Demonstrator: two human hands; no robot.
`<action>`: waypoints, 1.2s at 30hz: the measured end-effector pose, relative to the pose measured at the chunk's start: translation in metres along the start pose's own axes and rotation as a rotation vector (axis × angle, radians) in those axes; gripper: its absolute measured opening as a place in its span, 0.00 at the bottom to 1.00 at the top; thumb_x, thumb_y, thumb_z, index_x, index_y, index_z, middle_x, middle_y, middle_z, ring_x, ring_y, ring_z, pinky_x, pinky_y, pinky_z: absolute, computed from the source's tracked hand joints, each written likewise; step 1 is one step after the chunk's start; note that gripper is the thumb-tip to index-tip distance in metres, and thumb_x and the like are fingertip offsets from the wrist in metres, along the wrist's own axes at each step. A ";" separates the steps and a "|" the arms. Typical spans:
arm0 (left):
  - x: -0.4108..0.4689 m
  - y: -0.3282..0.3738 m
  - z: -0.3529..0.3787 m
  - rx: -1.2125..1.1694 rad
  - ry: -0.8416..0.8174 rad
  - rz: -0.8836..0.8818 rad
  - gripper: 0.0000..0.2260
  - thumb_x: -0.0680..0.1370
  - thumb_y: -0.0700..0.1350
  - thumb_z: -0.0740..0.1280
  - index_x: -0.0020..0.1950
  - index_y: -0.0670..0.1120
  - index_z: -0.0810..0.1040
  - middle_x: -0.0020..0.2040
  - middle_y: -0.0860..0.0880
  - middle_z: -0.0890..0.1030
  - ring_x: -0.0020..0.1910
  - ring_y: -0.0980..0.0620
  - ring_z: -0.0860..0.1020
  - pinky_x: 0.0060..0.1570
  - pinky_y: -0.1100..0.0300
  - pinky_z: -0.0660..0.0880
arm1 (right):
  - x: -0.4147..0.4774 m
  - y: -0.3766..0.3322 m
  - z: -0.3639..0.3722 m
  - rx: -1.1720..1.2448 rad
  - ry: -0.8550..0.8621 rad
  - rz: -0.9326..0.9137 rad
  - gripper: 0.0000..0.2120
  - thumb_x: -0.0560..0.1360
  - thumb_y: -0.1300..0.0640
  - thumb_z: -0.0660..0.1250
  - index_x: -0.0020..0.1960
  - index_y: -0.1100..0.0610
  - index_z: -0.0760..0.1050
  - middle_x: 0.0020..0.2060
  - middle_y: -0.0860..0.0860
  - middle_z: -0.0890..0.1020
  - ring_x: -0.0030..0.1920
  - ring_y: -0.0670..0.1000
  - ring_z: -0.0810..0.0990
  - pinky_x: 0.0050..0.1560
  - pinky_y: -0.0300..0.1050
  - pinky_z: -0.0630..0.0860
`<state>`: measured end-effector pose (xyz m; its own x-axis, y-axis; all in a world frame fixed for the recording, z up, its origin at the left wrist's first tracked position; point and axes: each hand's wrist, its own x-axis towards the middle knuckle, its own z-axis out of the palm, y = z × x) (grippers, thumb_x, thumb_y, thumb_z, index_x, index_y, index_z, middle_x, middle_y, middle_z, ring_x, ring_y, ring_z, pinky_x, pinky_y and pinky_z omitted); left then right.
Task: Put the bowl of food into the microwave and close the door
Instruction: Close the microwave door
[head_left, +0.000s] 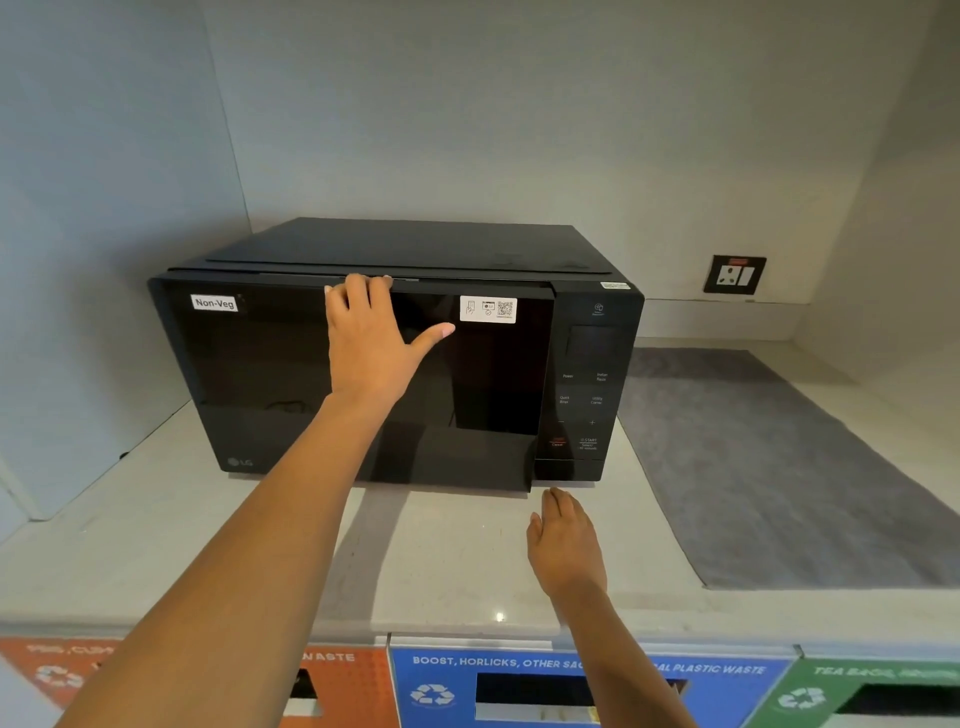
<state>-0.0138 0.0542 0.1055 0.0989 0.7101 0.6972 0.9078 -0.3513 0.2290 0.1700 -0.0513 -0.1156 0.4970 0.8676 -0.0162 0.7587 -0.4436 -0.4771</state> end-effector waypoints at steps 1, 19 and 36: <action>0.000 0.000 0.000 0.000 -0.002 -0.003 0.40 0.70 0.70 0.60 0.69 0.41 0.67 0.66 0.40 0.70 0.66 0.40 0.67 0.69 0.48 0.64 | 0.000 0.000 0.000 -0.001 -0.001 0.001 0.29 0.79 0.41 0.49 0.77 0.49 0.46 0.78 0.48 0.50 0.77 0.53 0.51 0.75 0.47 0.52; 0.001 0.002 0.005 0.016 0.057 -0.003 0.40 0.68 0.71 0.62 0.65 0.39 0.71 0.62 0.37 0.73 0.63 0.37 0.69 0.67 0.43 0.67 | -0.004 -0.002 -0.004 0.001 -0.033 0.004 0.29 0.80 0.42 0.48 0.77 0.50 0.44 0.78 0.48 0.48 0.77 0.53 0.49 0.75 0.47 0.50; 0.006 0.001 0.010 0.052 0.036 0.010 0.41 0.68 0.71 0.60 0.66 0.39 0.69 0.64 0.37 0.72 0.64 0.37 0.68 0.70 0.43 0.62 | -0.003 -0.002 -0.002 -0.003 -0.022 -0.002 0.29 0.80 0.42 0.48 0.77 0.50 0.45 0.78 0.48 0.49 0.77 0.53 0.50 0.75 0.47 0.51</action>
<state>-0.0085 0.0641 0.1027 0.0943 0.6837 0.7237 0.9268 -0.3256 0.1869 0.1683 -0.0540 -0.1127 0.4861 0.8732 -0.0348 0.7609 -0.4424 -0.4747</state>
